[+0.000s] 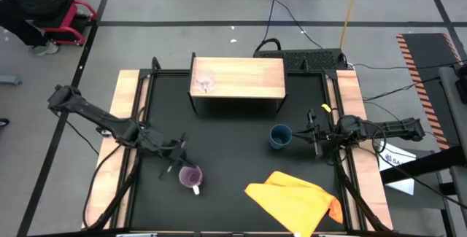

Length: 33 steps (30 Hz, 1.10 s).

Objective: Stack small to large cups/mugs on shelf
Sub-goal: Put the violet patterned mug on the shelf

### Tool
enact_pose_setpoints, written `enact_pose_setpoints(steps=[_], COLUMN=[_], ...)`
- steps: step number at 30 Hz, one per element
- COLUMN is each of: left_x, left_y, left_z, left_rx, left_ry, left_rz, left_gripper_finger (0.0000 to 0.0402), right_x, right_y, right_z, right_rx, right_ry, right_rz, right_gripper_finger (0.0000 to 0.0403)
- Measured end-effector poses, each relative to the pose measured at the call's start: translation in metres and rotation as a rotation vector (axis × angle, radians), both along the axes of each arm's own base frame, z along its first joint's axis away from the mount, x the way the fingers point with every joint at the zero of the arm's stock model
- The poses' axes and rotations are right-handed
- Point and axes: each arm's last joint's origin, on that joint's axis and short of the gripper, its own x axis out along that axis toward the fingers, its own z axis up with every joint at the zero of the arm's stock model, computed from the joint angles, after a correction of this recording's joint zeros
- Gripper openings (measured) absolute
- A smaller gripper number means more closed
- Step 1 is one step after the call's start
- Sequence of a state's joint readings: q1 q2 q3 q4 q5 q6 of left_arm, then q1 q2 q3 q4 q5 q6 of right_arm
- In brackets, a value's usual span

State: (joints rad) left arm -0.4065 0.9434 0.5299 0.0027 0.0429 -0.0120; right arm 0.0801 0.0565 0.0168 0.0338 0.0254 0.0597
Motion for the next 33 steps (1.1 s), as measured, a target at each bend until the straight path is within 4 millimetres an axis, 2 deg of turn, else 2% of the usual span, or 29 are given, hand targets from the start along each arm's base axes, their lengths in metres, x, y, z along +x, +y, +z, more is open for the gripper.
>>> enact_pose_setpoints(steps=[14, 23, 33], left_x=[-0.003, 0.014, 0.026], left_y=[0.001, -0.007, -0.011], left_z=[0.032, 0.028, 0.039], left_rx=[-0.014, 0.032, 0.066], left_ry=[0.205, 0.445, 0.573], left_rz=[0.034, 0.057, 0.050], left_gripper_finger=[0.0000, 0.0000, 0.0000], right_x=[0.000, 0.000, 0.000], right_y=[0.000, 0.000, 0.000], right_z=[0.000, 0.000, 0.000], right_rx=[0.001, 0.000, 0.000], right_ry=[0.000, 0.000, 0.001], right_rz=[0.000, 0.000, 0.000], right_gripper_finger=[0.0000, 0.0000, 0.0000])
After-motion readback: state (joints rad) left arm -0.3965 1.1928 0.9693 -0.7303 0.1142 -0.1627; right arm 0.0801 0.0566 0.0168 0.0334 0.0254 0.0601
